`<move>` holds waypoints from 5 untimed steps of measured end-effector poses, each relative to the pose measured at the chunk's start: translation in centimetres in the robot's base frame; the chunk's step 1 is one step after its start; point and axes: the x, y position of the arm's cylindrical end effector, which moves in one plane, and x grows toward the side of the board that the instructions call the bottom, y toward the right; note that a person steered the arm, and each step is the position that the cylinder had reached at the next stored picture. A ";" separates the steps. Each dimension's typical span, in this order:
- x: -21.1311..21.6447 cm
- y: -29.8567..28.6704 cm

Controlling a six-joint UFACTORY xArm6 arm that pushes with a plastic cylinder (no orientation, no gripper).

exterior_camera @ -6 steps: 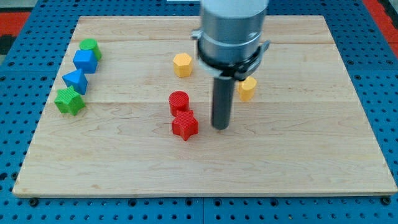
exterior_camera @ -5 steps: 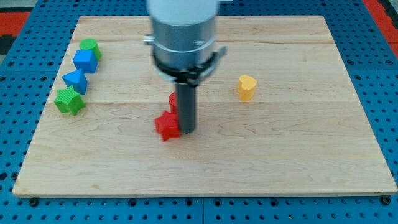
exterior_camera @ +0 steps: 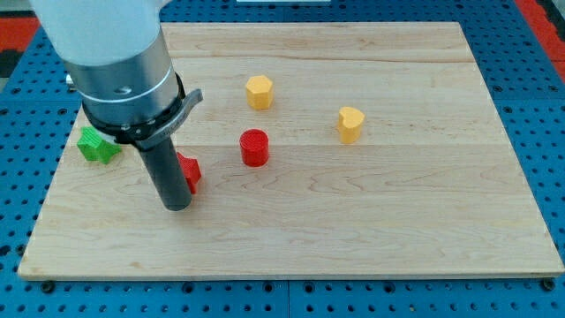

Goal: Place the red star towards the right side of the green star

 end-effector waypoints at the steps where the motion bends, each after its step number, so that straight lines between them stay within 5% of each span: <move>1: -1.6 1.8; 5: -6.5 6.1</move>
